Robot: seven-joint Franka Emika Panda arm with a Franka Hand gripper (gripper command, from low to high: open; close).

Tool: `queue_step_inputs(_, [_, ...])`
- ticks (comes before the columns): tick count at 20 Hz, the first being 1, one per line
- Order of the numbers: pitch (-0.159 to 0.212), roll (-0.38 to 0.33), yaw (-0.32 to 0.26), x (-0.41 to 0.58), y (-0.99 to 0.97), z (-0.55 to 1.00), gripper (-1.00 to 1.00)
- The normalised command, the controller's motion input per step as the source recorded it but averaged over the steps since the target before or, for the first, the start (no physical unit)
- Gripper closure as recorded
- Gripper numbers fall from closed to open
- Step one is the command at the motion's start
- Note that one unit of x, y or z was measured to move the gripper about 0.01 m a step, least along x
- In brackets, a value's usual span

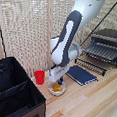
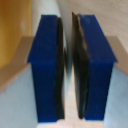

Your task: Gently stretch your hand towards the oven tray's handle, obtaining a firm grip, and draw it cautiously out of the oven. Transition your grip to the hot dog bowl, gingerly seizing the edge, and elevate it from the surface. Hover the bowl over the tray, delicately lower it, and temper your grip, establishing the bowl's equilibrium.

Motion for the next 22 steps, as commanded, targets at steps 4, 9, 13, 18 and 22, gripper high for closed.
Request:
queue_step_inputs(4, [0.001,-0.003,-0.125,0.071,-0.12,0.70,1.00])
queue_step_inputs(9, [-0.001,0.000,-0.061,0.090,-0.11,0.42,1.00])
queue_step_inputs(13, [-0.069,0.000,-0.001,0.117,0.04,-0.08,-1.00])
queue_step_inputs(18, [0.015,-0.013,0.019,-0.083,0.08,-0.13,-1.00])
queue_step_inputs(22, [-0.003,-0.018,-0.039,-0.061,0.12,-0.33,-1.00])
